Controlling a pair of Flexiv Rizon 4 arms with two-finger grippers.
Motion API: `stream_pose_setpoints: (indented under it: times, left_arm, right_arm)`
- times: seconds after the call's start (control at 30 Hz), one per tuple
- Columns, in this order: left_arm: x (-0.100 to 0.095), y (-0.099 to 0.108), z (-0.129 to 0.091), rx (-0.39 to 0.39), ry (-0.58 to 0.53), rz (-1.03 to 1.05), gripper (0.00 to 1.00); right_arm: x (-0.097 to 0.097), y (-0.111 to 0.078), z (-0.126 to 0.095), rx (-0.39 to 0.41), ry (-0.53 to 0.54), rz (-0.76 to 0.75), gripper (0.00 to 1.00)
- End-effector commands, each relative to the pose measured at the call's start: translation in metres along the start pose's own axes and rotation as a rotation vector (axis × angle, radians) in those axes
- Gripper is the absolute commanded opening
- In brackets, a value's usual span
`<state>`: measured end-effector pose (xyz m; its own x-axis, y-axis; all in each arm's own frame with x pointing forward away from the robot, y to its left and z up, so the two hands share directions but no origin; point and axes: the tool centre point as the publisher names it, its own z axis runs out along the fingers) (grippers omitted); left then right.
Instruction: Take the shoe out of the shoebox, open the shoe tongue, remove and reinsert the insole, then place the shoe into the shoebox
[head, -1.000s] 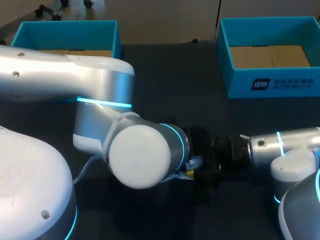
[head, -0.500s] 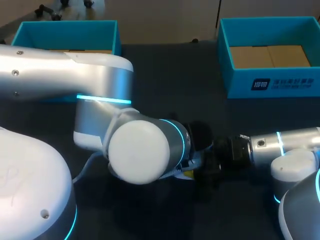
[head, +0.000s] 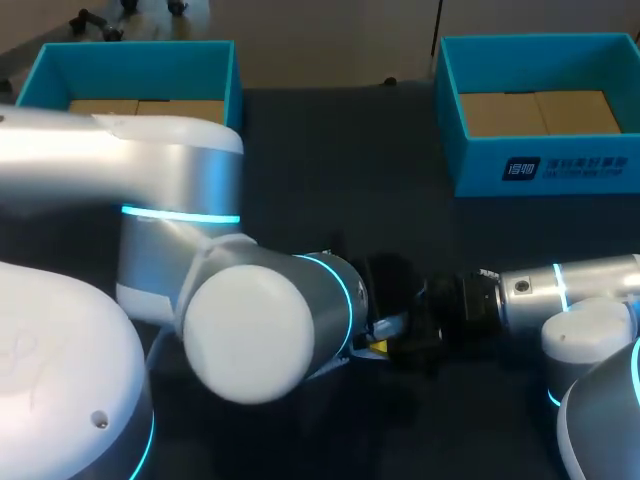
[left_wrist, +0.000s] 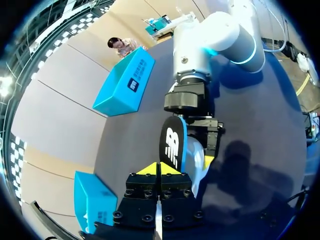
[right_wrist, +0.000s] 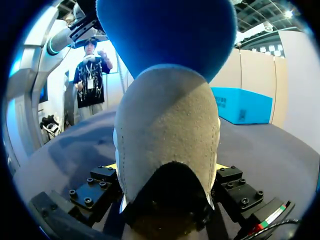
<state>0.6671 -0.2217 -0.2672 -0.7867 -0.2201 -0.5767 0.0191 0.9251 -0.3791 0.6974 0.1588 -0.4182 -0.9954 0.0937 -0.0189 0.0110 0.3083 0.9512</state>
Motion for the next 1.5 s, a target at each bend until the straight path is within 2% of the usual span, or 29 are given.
stream_pose_setpoints:
  times: [0.03,0.3,0.43,0.5,0.6,0.7,1.07,1.5]
  left_arm:
    - [-0.004,0.005,-0.013,0.003,0.008,-0.003,0.00]
    - [-0.004,0.004,-0.029,0.005,0.028,-0.009,0.00]
    - [-0.002,0.004,-0.035,-0.002,0.051,-0.008,0.04]
    - [-0.001,0.004,-0.037,-0.009,0.063,-0.008,0.13]
    - [0.002,0.006,-0.040,-0.017,0.076,-0.007,0.35]
    - [0.006,0.008,-0.041,-0.020,0.075,-0.006,0.43]
    - [0.020,0.014,-0.042,-0.019,0.058,0.003,0.44]
    - [0.044,0.015,-0.023,-0.023,0.023,0.011,0.45]
  right_arm:
    - [0.001,0.001,0.001,0.005,0.000,0.000,0.00]
    - [0.001,0.001,0.001,0.005,0.000,0.000,0.00]
    - [0.001,0.001,0.001,0.005,0.000,0.000,0.00]
    - [0.001,0.001,0.001,0.005,0.000,0.000,0.00]
    - [0.001,0.001,0.001,0.005,0.000,0.000,0.00]
    - [0.001,0.001,0.001,0.005,0.000,0.000,0.00]
    - [0.001,0.001,0.001,0.005,0.000,0.000,0.00]
    - [0.001,0.001,0.001,0.005,0.000,0.000,0.00]
